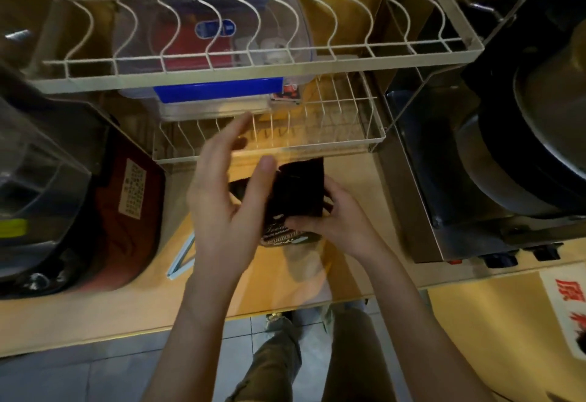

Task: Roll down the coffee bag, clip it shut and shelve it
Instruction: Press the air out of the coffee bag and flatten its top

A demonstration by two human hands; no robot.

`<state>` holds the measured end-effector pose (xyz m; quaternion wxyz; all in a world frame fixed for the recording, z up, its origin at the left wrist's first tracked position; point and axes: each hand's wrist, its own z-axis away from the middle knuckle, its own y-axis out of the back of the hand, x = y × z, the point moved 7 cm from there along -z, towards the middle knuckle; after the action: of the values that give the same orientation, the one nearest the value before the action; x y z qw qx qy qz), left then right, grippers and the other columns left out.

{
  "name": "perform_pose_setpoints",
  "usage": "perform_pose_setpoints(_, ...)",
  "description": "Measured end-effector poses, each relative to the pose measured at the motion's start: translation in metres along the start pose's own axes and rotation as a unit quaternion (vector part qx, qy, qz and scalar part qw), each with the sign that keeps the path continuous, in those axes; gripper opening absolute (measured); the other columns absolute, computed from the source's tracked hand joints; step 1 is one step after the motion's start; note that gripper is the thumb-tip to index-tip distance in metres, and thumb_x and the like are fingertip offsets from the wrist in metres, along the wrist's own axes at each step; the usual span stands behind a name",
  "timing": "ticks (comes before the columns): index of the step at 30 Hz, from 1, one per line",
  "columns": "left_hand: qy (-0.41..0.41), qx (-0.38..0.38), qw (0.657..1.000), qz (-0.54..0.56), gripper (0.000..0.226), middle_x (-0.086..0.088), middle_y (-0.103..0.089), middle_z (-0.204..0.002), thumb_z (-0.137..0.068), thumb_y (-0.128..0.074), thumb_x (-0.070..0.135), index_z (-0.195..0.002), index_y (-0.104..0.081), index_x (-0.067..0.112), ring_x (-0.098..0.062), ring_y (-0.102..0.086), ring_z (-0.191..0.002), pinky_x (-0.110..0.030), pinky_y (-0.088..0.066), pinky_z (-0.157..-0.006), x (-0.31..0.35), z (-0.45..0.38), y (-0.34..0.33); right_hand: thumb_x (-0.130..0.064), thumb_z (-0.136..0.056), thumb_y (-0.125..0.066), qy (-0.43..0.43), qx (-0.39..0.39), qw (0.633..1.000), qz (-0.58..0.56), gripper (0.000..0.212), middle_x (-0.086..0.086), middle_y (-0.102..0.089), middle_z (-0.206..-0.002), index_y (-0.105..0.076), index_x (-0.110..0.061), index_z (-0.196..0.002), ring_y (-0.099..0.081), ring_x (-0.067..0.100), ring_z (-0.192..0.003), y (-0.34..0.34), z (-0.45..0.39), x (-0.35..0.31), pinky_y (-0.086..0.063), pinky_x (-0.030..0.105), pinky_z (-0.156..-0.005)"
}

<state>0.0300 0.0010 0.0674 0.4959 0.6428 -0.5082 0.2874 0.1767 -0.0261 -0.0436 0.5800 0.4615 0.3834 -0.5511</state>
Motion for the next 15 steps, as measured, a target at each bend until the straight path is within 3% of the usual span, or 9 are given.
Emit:
perform_pose_setpoints(1, 0.037, 0.039, 0.998, 0.038, 0.039, 0.001, -0.056, -0.114, -0.086, -0.043, 0.032, -0.123, -0.045, 0.02, -0.005, -0.053, -0.105, -0.017, -0.042, -0.087, -0.019, 0.007, 0.007, 0.0, -0.065, -0.079, 0.005, 0.002, 1.0, 0.002, 0.063, 0.001, -0.06, -0.117, -0.053, -0.015, -0.121, -0.055, 0.003, -0.11, 0.002, -0.001, 0.0, -0.048, 0.012, -0.083)
perform_pose_setpoints(3, 0.145, 0.077, 0.978, 0.126, 0.04, -0.003, -0.058, -0.105, -0.082, -0.041, 0.037, -0.114, -0.048, 0.015, -0.007, -0.056, -0.097, -0.018, -0.044, -0.081, -0.067, 0.029, 0.011, 0.003, -0.065, -0.077, 0.009, -0.002, 1.0, -0.024, 0.055, -0.001, -0.063, -0.11, -0.058, -0.016, -0.113, -0.057, -0.003, -0.101, 0.005, -0.002, 0.001, -0.052, 0.017, -0.08)
perform_pose_setpoints(4, 0.198, 0.057, 0.967, 0.149, 0.041, -0.002, -0.058, -0.101, -0.077, -0.041, 0.042, -0.109, -0.049, 0.018, -0.007, -0.057, -0.094, -0.017, -0.044, -0.077, -0.091, 0.042, 0.006, 0.005, -0.065, -0.076, 0.011, -0.001, 0.999, -0.031, 0.051, -0.005, -0.064, -0.104, -0.06, -0.019, -0.107, -0.058, -0.008, -0.095, 0.006, -0.002, 0.002, -0.052, 0.015, -0.075)
perform_pose_setpoints(6, 0.265, -0.068, 0.953, 0.127, 0.049, -0.003, -0.057, -0.108, -0.065, -0.047, 0.045, -0.109, -0.049, 0.024, -0.012, -0.055, -0.101, -0.016, -0.044, -0.077, -0.127, 0.068, -0.016, 0.008, -0.064, -0.076, 0.02, 0.009, 0.999, -0.025, 0.049, -0.011, -0.064, -0.097, -0.06, -0.026, -0.096, -0.06, -0.01, -0.089, 0.011, -0.002, 0.001, -0.051, 0.011, -0.069)
perform_pose_setpoints(8, 0.262, -0.187, 0.944, 0.067, 0.067, 0.004, -0.049, -0.12, -0.058, -0.061, 0.036, -0.12, -0.038, 0.031, 0.0, -0.046, -0.109, -0.012, -0.04, -0.083, -0.143, 0.088, -0.036, 0.007, -0.063, -0.077, 0.028, 0.018, 0.999, -0.019, 0.049, -0.013, -0.065, -0.094, -0.061, -0.029, -0.092, -0.061, -0.01, -0.087, 0.015, -0.002, 0.003, -0.051, 0.01, -0.068)
perform_pose_setpoints(10, 0.223, -0.227, 0.947, 0.036, 0.091, 0.013, -0.041, -0.125, -0.054, -0.075, 0.022, -0.131, -0.026, 0.029, 0.015, -0.037, -0.111, -0.002, -0.032, -0.087, -0.148, 0.091, -0.048, 0.008, -0.064, -0.076, 0.025, 0.026, 0.999, -0.016, 0.047, -0.013, -0.068, -0.087, -0.062, -0.028, -0.09, -0.062, -0.012, -0.084, 0.017, -0.002, 0.004, -0.05, 0.009, -0.067)
perform_pose_setpoints(13, 0.196, -0.222, 0.955, 0.024, 0.11, 0.002, -0.037, -0.14, -0.05, -0.083, 0.019, -0.14, -0.018, 0.018, -0.003, -0.033, -0.127, -0.016, -0.032, -0.102, -0.158, 0.083, -0.058, 0.003, -0.061, -0.077, 0.013, 0.026, 0.999, -0.022, 0.038, -0.018, -0.073, -0.076, -0.065, -0.026, -0.084, -0.064, -0.007, -0.08, 0.023, 0.0, 0.008, -0.051, 0.01, -0.065)
perform_pose_setpoints(15, 0.18, -0.225, 0.957, 0.018, 0.102, -0.005, -0.045, -0.134, -0.05, -0.081, 0.031, -0.135, -0.027, 0.015, -0.013, -0.042, -0.123, -0.025, -0.041, -0.097, -0.16, 0.073, -0.063, -0.008, -0.056, -0.078, -0.003, 0.021, 0.999, -0.032, 0.033, -0.016, -0.073, -0.078, -0.068, -0.025, -0.082, -0.064, 0.001, -0.086, 0.027, 0.001, 0.012, -0.052, 0.012, -0.066)
